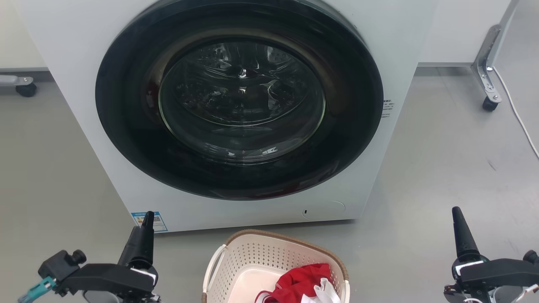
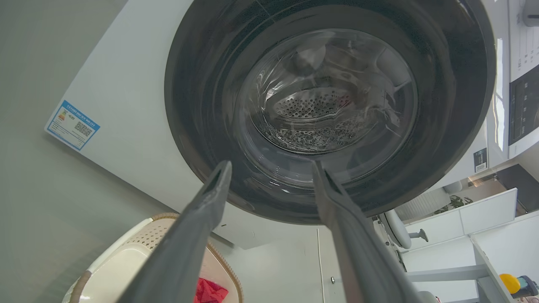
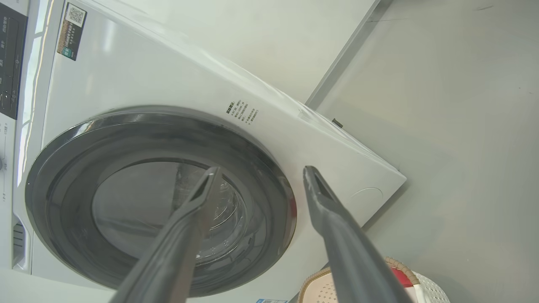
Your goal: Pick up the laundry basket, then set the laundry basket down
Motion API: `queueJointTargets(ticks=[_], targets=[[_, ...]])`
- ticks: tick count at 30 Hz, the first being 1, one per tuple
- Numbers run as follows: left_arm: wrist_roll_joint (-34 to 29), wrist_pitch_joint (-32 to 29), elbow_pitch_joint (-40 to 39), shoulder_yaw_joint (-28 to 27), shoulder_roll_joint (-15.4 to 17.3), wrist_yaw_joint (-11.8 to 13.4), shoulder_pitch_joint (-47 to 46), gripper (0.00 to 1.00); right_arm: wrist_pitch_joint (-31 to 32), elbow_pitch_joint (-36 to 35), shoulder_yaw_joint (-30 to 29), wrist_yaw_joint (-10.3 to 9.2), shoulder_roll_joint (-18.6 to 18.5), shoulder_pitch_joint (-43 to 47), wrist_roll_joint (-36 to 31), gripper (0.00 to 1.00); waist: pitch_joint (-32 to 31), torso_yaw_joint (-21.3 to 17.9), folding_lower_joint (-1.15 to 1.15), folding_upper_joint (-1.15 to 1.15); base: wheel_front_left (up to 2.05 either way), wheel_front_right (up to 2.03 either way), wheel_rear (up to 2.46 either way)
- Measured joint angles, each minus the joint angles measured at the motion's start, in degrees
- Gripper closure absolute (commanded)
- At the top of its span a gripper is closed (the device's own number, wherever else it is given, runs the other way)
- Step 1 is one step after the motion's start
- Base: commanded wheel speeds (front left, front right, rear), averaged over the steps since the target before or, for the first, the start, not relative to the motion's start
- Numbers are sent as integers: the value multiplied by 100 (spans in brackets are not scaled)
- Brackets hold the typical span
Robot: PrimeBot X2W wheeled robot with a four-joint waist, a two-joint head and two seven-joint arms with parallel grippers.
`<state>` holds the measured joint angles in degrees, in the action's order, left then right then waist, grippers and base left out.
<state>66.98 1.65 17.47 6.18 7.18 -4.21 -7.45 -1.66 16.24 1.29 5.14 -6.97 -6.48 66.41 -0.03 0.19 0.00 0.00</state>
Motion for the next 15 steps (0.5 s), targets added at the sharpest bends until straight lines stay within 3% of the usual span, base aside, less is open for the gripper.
queueJointTargets(ticks=[15], targets=[[-1269, 303, -215, 467, 249, 346, -152, 0, -298, -186, 581, -265, -322, -51, -1534, 0, -24, 13, 0, 0, 0, 0, 0]])
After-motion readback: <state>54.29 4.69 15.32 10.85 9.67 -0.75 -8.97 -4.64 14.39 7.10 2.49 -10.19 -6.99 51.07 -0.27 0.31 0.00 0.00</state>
